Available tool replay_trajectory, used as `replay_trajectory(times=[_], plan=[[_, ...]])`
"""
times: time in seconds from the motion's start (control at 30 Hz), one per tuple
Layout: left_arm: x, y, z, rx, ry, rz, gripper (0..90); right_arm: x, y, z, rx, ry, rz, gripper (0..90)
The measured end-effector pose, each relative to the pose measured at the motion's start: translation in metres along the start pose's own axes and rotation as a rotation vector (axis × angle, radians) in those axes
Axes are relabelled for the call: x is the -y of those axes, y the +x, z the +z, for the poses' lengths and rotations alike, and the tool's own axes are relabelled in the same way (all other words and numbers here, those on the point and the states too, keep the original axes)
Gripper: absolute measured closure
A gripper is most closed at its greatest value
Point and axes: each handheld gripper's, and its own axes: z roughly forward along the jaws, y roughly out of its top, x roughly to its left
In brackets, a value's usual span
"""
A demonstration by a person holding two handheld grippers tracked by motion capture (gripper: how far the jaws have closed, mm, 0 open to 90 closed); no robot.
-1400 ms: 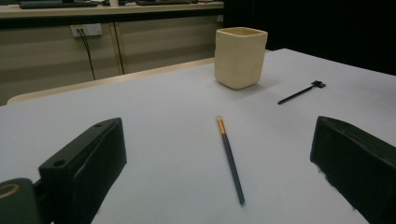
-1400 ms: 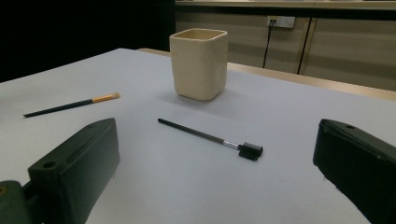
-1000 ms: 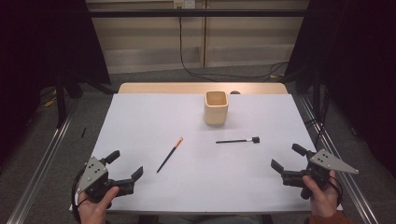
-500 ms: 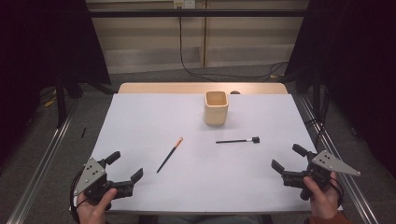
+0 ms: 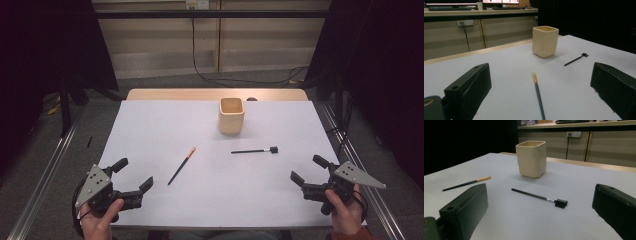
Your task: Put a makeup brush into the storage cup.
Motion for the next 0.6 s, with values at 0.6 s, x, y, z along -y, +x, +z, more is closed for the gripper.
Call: replay_trajectory(times=[0.6], plan=[[-0.013,-0.015,0.036,0.076,0.065,0.02,3.6,-0.001,0.002,0.0,-0.027,-0.001,0.003,0.0]])
